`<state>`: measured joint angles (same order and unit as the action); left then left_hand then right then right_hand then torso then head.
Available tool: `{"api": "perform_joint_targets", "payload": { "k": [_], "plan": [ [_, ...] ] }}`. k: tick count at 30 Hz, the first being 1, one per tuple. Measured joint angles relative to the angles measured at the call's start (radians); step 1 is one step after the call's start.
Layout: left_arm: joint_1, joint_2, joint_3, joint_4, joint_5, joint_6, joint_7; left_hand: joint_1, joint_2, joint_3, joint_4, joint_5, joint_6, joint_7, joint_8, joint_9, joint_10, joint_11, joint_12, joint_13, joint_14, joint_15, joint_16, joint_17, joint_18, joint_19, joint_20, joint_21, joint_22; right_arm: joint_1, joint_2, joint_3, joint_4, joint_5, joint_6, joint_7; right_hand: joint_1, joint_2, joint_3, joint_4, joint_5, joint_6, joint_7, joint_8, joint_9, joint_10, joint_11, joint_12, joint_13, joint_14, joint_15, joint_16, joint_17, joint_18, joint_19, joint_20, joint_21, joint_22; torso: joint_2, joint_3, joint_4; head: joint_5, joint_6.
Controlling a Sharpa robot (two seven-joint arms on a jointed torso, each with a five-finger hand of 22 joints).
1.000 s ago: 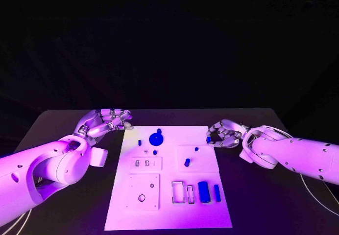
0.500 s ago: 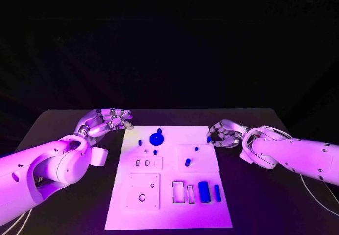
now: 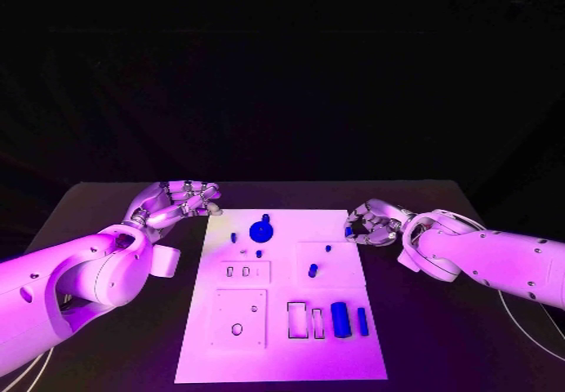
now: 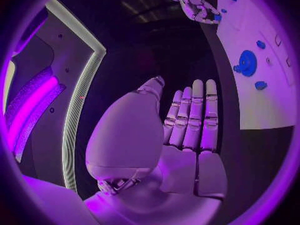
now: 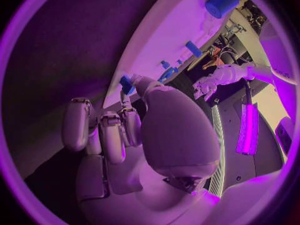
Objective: Assemble the parts on the task board
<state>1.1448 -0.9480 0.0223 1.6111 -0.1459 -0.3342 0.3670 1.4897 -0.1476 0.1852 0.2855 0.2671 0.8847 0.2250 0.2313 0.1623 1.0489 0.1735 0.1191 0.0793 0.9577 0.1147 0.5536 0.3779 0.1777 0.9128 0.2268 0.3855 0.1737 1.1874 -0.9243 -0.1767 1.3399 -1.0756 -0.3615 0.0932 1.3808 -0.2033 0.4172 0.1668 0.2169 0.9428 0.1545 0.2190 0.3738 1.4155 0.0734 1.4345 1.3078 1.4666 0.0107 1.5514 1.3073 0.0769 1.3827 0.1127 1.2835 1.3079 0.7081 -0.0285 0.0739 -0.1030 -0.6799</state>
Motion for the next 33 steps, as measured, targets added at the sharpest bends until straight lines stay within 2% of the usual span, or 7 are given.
{"api": "perform_joint_targets", "payload": {
  "k": [3,5,8,16,18,24,33],
  "plan": [
    [0.000,0.000,0.000,0.000,0.000,0.000,0.000,0.000,0.000,0.000,0.000,0.000,0.000,0.000,0.000,0.000,0.000,0.000,0.000,0.000,-0.002,0.002,0.000,0.000,0.000,0.000,0.000,0.000,0.000,0.000,0.003,0.000,0.000,0.000,-0.005,-0.003,-0.001,0.001,0.002,-0.002,0.000,0.007,-0.007,0.005,0.002,0.004,-0.004,0.004,0.000,-0.003,-0.004,0.000,0.001,0.000,0.003,-0.003,0.003,0.000,0.000,0.0000,-0.0004,-0.001,0.000],
    [0.000,0.000,0.000,0.000,0.000,0.000,0.000,0.000,0.000,0.000,0.000,0.000,0.000,0.000,0.000,0.000,0.000,0.000,0.000,0.000,-0.004,0.003,0.000,0.001,0.000,0.000,0.000,0.000,0.000,0.000,0.004,0.000,0.000,0.000,-0.010,-0.006,-0.003,0.011,0.007,0.002,0.000,0.013,-0.006,0.009,0.004,0.007,-0.007,0.005,0.000,0.000,-0.008,0.000,0.001,0.000,0.007,-0.007,0.006,0.000,0.000,0.0000,-0.0004,-0.001,0.000],
    [0.000,0.000,0.000,0.000,0.000,0.000,-0.001,0.000,0.000,0.000,0.000,0.000,0.000,0.000,0.000,0.000,0.000,0.000,0.000,0.000,-0.004,0.003,0.000,0.001,0.000,0.000,0.000,0.000,0.000,0.000,0.006,0.000,0.000,0.000,-0.020,-0.011,-0.010,0.017,0.008,0.003,0.000,0.025,-0.014,0.021,0.007,0.014,-0.014,0.011,0.000,-0.002,-0.010,0.000,0.001,0.000,0.012,-0.012,0.015,0.000,0.000,0.0001,-0.0004,-0.001,0.000],
    [0.000,-0.001,0.000,0.000,0.000,0.001,-0.001,0.000,0.000,0.000,0.000,0.000,0.000,0.000,0.000,0.001,0.000,0.000,0.000,0.000,-0.004,0.003,0.000,0.001,0.000,0.000,0.000,0.000,0.000,0.000,0.008,0.000,0.006,0.001,-0.065,-0.024,-0.012,0.028,0.015,0.001,-0.001,0.045,-0.027,0.040,0.012,0.023,-0.023,0.016,0.000,0.000,-0.022,0.000,0.001,0.000,0.021,-0.021,0.023,0.000,-0.001,-0.0002,0.0003,0.001,-0.002],
    [0.000,-0.001,0.000,0.000,0.000,0.001,-0.002,0.000,0.000,0.000,0.000,0.000,0.000,0.000,0.000,0.001,0.000,0.000,0.000,0.000,-0.004,0.003,0.000,0.001,0.000,0.000,0.000,0.000,0.000,0.000,0.008,0.000,0.013,0.001,-0.077,-0.027,-0.007,0.033,0.024,-0.004,-0.003,0.051,-0.030,0.045,0.012,0.030,-0.030,0.020,0.000,-0.002,-0.024,0.000,0.001,0.000,0.025,-0.025,0.032,0.000,-0.001,-0.0002,0.0005,0.002,-0.003],
    [0.000,-0.001,0.000,0.000,0.000,0.001,-0.002,0.000,0.000,0.000,0.000,0.000,0.000,0.000,0.000,0.001,0.000,0.000,0.000,0.001,-0.004,0.004,0.000,0.001,0.000,0.000,0.000,0.005,0.000,0.009,0.006,0.001,0.050,0.001,-0.109,-0.042,-0.004,0.038,0.034,-0.008,0.002,0.052,-0.031,0.052,0.012,0.032,-0.032,0.020,0.000,0.000,-0.029,0.000,0.001,0.000,0.031,-0.026,0.040,0.000,-0.001,0.0000,0.0006,0.007,-0.003],
    [0.000,-0.001,0.000,-0.001,0.000,0.001,-0.003,0.000,0.000,0.000,0.000,0.000,-0.001,0.001,0.000,0.001,0.000,0.000,0.000,0.001,-0.004,0.004,0.000,0.001,0.000,0.000,0.000,0.005,0.001,0.048,0.023,0.002,0.146,-0.010,-0.150,-0.095,0.000,0.047,0.049,-0.012,0.002,0.052,-0.031,0.053,0.012,0.032,-0.032,0.020,0.000,0.000,-0.029,0.000,0.001,0.000,0.037,-0.030,0.050,0.000,-0.003,-0.0012,-0.0011,0.018,-0.001]
  ]
}}
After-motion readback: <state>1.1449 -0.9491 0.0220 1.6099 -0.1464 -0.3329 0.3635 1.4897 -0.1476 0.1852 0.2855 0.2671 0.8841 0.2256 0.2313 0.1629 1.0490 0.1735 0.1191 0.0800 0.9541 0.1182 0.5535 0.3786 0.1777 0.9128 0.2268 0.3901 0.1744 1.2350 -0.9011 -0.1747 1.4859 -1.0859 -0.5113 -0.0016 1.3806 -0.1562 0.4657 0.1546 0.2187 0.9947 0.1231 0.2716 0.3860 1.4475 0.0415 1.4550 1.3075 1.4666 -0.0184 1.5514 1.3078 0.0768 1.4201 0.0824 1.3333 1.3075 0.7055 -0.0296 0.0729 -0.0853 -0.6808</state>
